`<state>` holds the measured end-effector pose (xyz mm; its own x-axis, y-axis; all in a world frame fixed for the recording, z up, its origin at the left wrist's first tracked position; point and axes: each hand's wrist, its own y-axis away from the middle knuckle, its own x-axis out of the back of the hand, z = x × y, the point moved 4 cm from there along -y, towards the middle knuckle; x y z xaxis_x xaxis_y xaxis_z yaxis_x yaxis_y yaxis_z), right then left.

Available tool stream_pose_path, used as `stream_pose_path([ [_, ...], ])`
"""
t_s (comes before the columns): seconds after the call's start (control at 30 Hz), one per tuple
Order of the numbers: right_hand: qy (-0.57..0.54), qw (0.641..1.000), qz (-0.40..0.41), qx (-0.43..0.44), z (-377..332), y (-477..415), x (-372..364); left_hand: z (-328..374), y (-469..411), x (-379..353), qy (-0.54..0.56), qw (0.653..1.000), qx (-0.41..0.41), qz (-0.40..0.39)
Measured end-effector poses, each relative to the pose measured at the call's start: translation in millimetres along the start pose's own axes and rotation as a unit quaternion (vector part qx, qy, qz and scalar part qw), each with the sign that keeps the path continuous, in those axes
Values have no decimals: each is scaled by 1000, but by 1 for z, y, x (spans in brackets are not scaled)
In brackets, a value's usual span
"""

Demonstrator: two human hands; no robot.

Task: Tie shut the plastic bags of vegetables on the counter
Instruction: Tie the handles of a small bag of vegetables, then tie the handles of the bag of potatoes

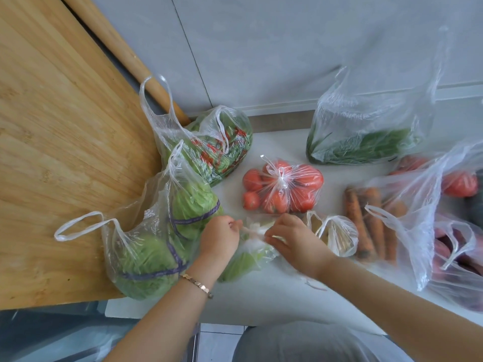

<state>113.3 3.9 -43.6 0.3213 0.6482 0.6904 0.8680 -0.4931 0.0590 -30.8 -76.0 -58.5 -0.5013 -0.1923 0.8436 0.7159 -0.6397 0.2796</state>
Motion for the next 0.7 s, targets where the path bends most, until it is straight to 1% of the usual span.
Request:
stream_pose_path([
  [0.03,-52,998,-9,-26,1,-1,14,10,1,2,-48,998,-47,11],
  [0.07,-81,995,-6,-51,5,1,29,20,4,3,-96,990,-95,33],
  [0.1,-87,993,9,-76,11,3,44,30,9,2,-138,979,-139,61],
  [0.13,-77,991,32,-102,24,7,58,43,16,-4,-160,966,-186,79],
  [0.2,-24,989,72,-129,45,19,79,69,32,-16,-134,940,-301,93],
  [0.23,15,989,62,-133,55,28,83,82,40,-25,-114,927,-351,74],
  [0.27,61,989,27,-129,62,35,79,91,46,-33,-115,915,-386,39],
  [0.3,109,986,-18,-124,72,44,71,100,52,-41,-129,909,-396,-5],
  [0.33,150,979,-64,-121,80,51,62,108,56,-48,-153,907,-388,-52],
  [0.37,188,971,-100,-113,84,56,52,111,58,-54,-191,906,-362,-105],
  [0.4,222,960,-132,-105,90,58,41,110,59,-61,-228,898,-341,-160],
  [0.43,260,948,-154,-100,95,58,34,108,60,-68,-256,882,-334,-212],
  [0.5,339,926,-141,-85,91,48,32,103,63,-70,-265,860,-348,-263],
  [0.53,364,918,-130,-94,88,44,34,98,63,-70,-259,853,-354,-282],
  [0.57,356,917,-139,-111,78,42,41,94,63,-69,-251,847,-357,-304],
  [0.6,319,936,-106,-107,77,38,42,89,64,-70,-251,839,-357,-326],
  [0.63,315,938,-79,-121,76,38,45,85,65,-69,-252,834,-357,-337],
  [0.67,302,940,-60,-147,78,39,47,83,65,-70,-247,836,-359,-335],
  [0.7,327,932,-17,-158,77,39,53,84,66,-69,-223,844,-364,-324],
])
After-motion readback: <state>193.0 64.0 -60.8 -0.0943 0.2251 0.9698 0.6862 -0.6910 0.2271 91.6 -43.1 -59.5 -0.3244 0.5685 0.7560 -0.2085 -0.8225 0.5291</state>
